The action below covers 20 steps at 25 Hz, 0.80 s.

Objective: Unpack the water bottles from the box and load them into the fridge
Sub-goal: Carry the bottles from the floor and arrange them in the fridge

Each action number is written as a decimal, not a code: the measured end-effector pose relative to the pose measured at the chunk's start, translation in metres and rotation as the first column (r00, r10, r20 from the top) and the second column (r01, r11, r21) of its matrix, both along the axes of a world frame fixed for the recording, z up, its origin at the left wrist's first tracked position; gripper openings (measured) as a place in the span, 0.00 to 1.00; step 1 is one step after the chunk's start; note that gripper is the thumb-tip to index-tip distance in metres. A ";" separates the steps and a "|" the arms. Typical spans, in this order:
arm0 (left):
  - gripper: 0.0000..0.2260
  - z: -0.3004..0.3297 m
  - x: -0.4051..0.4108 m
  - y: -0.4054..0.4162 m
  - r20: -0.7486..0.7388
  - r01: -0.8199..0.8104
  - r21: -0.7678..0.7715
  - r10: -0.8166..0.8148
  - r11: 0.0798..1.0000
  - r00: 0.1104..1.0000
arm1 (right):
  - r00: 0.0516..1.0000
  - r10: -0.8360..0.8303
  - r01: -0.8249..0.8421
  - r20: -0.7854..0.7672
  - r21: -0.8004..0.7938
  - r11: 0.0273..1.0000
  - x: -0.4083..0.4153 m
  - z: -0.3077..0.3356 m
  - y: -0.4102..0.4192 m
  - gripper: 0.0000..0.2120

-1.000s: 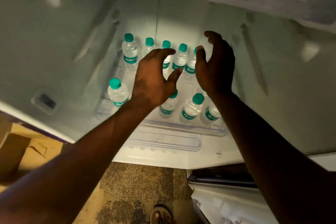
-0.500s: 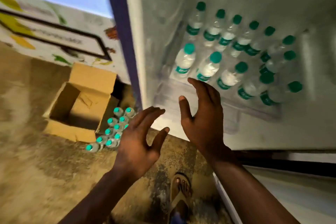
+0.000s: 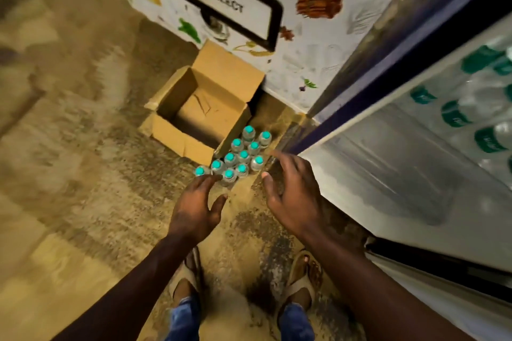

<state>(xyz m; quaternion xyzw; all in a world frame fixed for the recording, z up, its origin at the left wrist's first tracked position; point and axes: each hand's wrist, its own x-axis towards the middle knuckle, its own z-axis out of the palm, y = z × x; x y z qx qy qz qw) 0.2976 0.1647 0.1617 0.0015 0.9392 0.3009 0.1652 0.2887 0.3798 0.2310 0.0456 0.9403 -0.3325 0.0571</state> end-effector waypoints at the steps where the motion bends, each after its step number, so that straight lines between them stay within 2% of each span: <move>1: 0.21 -0.015 0.001 -0.017 0.035 -0.012 -0.025 0.013 1.000 0.999 | 0.999 0.009 -0.010 0.031 0.010 1.000 -0.004 -0.014 -0.014 0.22; 7: 0.22 -0.108 -0.013 -0.086 0.177 -0.081 -0.107 0.099 0.991 0.979 | 0.968 0.091 -0.118 0.233 0.104 0.987 -0.020 -0.131 -0.073 0.25; 13: 0.31 -0.201 -0.049 -0.100 0.218 0.128 -0.238 -0.076 0.963 0.973 | 0.940 0.179 -0.251 0.290 0.234 0.939 -0.045 -0.234 -0.100 0.28; 16: 0.35 -0.239 -0.067 -0.098 0.248 0.101 -0.239 -0.040 0.966 0.968 | 0.924 0.216 -0.315 0.316 0.308 0.898 -0.056 -0.275 -0.105 0.31; 20: 0.34 -0.273 -0.083 -0.094 0.239 0.130 -0.212 -0.077 0.969 0.968 | 0.887 0.248 -0.405 0.390 0.396 0.824 -0.067 -0.316 -0.113 0.30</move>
